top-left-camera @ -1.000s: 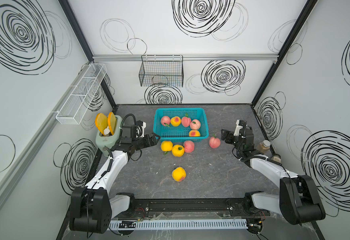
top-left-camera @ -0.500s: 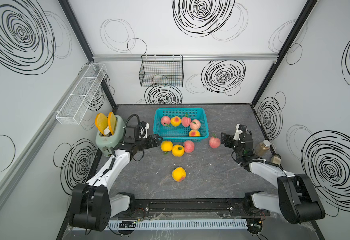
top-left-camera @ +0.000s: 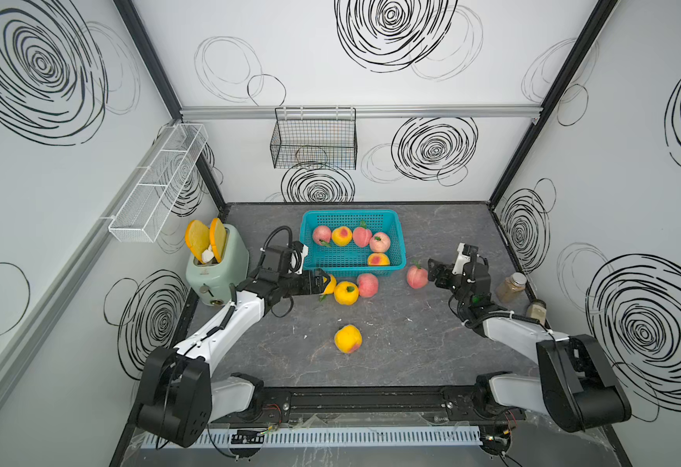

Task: Put the peaches into the basket
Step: Pick up the peach from the center of the board.

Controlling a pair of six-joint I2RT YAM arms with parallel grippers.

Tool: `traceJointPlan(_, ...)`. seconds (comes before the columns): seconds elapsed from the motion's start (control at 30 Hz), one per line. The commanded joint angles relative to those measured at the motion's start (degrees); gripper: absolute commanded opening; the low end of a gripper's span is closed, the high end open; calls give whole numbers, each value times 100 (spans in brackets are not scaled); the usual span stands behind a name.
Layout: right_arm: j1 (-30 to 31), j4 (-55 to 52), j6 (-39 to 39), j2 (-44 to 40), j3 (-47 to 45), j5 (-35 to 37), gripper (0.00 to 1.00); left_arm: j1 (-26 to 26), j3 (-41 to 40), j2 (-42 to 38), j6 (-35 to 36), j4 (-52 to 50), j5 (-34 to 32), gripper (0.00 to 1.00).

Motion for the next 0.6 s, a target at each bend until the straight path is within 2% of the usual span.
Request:
traceJointPlan(0.0, 49, 297, 103, 75, -99, -34, 86, -280, 123, -90, 62, -77, -314, 92)
traceJointPlan(0.23, 60, 275, 130, 69, -87, -97, 86, -902, 95, -145, 5, -317, -952, 92)
traceJointPlan(0.57, 59, 235, 165, 35, -91, -169, 86, -1537, -9, -137, -250, -306, -1294, 92)
